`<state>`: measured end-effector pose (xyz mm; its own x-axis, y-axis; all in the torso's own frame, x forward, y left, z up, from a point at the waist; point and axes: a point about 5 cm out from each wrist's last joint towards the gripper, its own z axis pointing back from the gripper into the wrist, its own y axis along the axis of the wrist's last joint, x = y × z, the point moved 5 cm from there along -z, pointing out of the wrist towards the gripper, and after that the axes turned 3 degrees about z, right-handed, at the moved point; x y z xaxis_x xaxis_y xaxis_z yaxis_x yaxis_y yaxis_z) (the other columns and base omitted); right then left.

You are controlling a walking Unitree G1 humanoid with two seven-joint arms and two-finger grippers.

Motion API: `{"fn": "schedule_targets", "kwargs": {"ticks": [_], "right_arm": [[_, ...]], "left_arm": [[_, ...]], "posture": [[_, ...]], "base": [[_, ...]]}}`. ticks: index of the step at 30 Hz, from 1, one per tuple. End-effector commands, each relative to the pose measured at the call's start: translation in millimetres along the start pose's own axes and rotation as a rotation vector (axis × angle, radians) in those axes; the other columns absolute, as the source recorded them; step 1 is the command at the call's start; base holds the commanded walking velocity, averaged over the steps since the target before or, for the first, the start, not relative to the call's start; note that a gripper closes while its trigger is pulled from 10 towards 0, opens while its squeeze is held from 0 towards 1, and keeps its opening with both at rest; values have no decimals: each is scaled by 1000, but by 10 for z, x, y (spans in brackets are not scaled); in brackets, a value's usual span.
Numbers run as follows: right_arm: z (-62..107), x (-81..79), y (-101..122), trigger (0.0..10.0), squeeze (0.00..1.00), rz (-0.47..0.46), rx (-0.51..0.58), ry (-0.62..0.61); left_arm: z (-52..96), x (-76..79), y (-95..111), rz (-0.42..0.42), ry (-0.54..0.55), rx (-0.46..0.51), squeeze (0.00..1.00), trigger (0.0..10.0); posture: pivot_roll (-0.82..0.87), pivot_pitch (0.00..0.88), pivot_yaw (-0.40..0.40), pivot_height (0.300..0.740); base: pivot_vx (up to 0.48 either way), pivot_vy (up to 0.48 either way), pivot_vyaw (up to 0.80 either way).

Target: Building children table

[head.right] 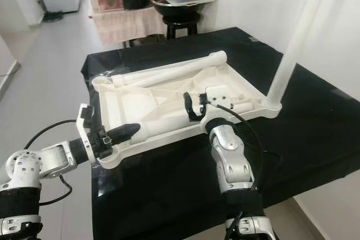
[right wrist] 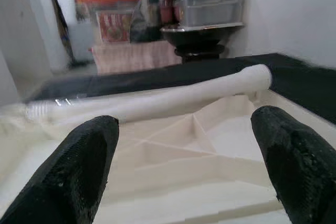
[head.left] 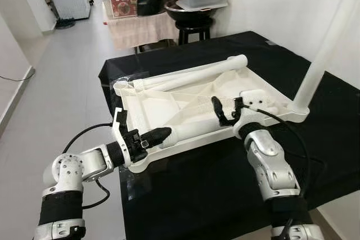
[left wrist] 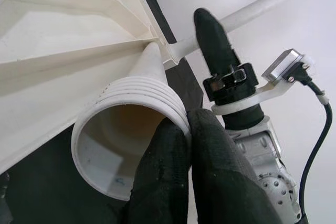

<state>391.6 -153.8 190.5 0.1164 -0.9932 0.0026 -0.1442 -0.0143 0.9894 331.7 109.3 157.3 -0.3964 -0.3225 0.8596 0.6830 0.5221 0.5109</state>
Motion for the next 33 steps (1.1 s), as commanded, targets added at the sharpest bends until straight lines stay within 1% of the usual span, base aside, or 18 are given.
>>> {"fn": "schedule_targets", "kwargs": {"ticks": [1,2,4,5,6,8,9,10,12,15,18,21,23,24,25,26,29,33], "right_arm": [[-23,-46,251,10000,0,-222,91,41],[-16,-44,333,10000,0,-322,124,61],[55,-88,563,10000,0,-561,216,167],[84,-106,627,10000,0,-615,241,204],[84,-106,627,10000,0,-615,241,204],[196,-189,753,10000,0,-702,283,332],[196,-189,753,10000,0,-702,283,332],[270,-236,777,10000,0,-734,284,389],[387,-331,692,10000,0,-760,219,451],[427,-361,644,10000,0,-760,192,460],[595,-446,303,10000,0,-751,10,450],[668,-454,259,10000,0,-769,-16,464],[801,-470,294,10000,0,-808,-27,528],[801,-470,294,10000,0,-808,-27,528],[856,-492,312,10000,0,-815,-32,565],[925,-570,322,10000,0,-815,-50,629],[907,-605,328,10000,0,-827,-44,639],[789,-761,399,10000,0,-870,-15,676]], "left_arm": [[123,16,119,-33,11,47,0,0],[149,29,144,-42,10,55,0,0],[212,91,204,-63,-10,79,0,0],[227,111,218,-68,-18,86,0,0],[227,111,218,-68,-18,86,0,0],[256,163,242,-75,-40,100,0,0],[256,163,242,-75,-40,100,0,0],[267,190,240,-80,-52,104,0,0],[287,264,226,-85,-91,110,0,0],[292,283,220,-86,-100,112,0,0],[342,473,278,-102,-196,149,0,0],[367,533,310,-113,-224,164,0,0],[411,598,388,-129,-250,198,0,0],[411,598,388,-129,-250,198,0,0],[428,617,425,-131,-260,214,0,0],[442,706,451,-136,-309,221,0,0],[430,748,426,-142,-332,210,0,0],[383,888,258,-149,-416,154,0,0]], "posture": [[-54,0,47,740],[-52,0,46,740],[-51,0,45,740],[-51,0,45,740],[-51,0,45,740],[-52,0,44,740],[-52,0,44,740],[-50,0,40,740],[-53,0,32,740],[-53,0,31,740],[-52,0,21,740],[-52,0,18,740],[-57,0,19,740],[-57,0,19,740],[-59,0,20,740],[-59,0,21,740],[-58,0,25,740],[-53,0,28,740]], "base": [[0,0,0],[0,0,0],[0,0,0],[0,0,0],[0,0,0],[0,0,0],[0,0,0],[0,0,0],[0,0,0],[0,0,0],[0,0,0],[0,0,0],[0,0,0],[0,0,0],[0,0,0],[0,0,0],[0,0,0],[0,0,0]]}}
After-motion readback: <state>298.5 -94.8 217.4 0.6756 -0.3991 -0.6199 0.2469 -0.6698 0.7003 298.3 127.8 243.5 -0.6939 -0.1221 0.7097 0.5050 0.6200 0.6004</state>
